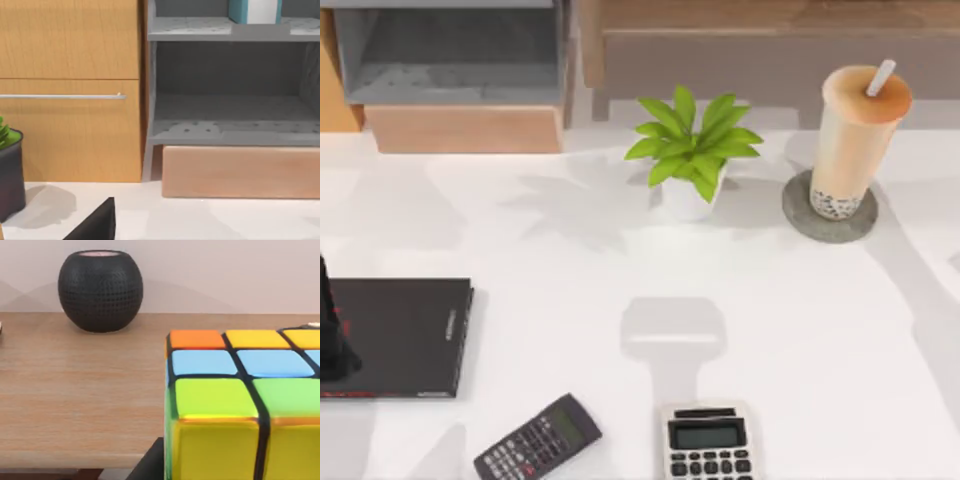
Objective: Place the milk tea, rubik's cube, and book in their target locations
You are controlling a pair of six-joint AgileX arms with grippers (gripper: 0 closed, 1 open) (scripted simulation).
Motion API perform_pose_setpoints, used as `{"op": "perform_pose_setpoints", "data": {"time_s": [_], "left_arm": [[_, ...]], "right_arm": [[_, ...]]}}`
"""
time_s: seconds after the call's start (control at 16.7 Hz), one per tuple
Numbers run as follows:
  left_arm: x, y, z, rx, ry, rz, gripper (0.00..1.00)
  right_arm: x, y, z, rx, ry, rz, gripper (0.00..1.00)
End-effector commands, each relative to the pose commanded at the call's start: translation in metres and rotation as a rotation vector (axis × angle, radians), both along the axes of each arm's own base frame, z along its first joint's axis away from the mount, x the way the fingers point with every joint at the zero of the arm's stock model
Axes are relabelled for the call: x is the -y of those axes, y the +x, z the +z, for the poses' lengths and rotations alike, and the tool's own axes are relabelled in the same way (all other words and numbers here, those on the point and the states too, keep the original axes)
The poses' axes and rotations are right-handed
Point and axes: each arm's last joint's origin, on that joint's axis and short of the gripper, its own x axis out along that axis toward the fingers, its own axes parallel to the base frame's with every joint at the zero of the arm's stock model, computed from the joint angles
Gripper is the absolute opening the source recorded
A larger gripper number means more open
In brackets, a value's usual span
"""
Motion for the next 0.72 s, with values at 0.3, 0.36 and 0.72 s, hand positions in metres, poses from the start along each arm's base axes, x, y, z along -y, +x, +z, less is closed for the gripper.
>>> {"op": "perform_pose_setpoints", "data": {"time_s": [0.3,0.36,0.72], "left_arm": [[0.000,0.000,0.000,0.000,0.000,0.000,1.00],[0.000,0.000,0.000,0.000,0.000,0.000,1.00],[0.000,0.000,0.000,0.000,0.000,0.000,1.00]], "right_arm": [[-0.001,0.001,0.001,0.007,0.008,-0.004,0.00],[0.001,0.000,0.002,0.007,0.009,-0.006,0.00],[0.000,0.025,0.009,0.019,0.010,-0.006,0.00]]}}
